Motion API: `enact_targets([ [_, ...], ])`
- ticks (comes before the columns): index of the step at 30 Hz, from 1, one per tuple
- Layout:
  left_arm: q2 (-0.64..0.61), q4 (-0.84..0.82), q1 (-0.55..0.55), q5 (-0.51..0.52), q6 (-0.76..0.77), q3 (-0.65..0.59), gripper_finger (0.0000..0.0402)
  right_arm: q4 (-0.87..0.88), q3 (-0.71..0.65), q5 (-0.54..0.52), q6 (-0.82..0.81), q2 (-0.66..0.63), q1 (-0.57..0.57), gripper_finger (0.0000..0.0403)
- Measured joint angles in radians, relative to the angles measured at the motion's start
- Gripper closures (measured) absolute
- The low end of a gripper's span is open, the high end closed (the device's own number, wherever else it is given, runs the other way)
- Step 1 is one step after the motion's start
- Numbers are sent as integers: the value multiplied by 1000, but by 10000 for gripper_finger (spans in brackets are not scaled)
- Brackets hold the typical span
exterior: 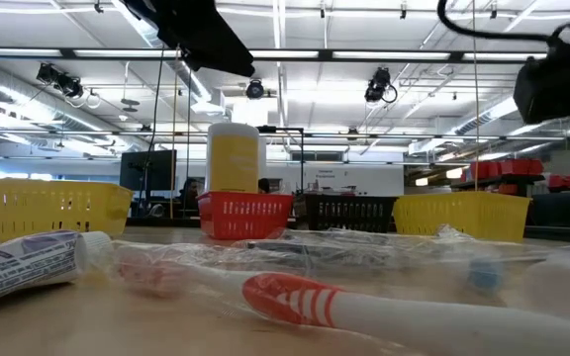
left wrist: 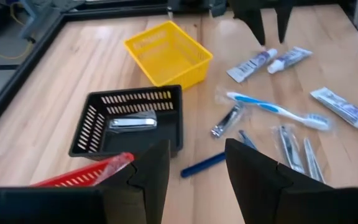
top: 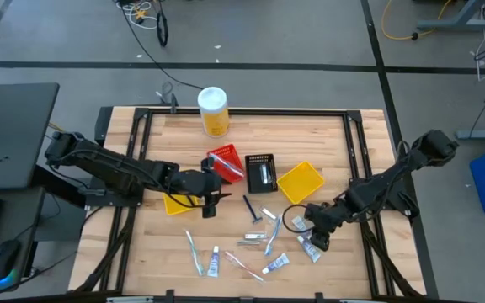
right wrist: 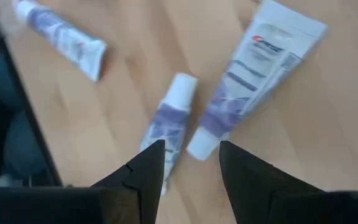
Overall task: Pick & Place Travel size toiletries
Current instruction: Put the white toothpaste into the right yellow bin
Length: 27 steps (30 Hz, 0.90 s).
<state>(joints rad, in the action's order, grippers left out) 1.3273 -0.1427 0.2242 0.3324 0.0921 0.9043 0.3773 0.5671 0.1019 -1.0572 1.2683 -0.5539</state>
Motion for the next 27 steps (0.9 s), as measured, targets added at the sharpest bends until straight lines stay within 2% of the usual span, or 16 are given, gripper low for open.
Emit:
enact_targets([
  [6, 0, 6, -2, 8, 9, 0, 237, 11, 0, -81, 31, 5, 4, 235],
  [12, 0, 6, -2, 4, 24, 0, 237, 28, 0, -152, 45, 5, 18, 196],
  [18, 0, 6, -2, 4, 33, 0, 237, 14, 0, -154, 69, 40, 9, 163],
  [27, 0, 1, -2, 4, 31, 0, 237, -69, 3, -155, 112, 160, 8, 172],
])
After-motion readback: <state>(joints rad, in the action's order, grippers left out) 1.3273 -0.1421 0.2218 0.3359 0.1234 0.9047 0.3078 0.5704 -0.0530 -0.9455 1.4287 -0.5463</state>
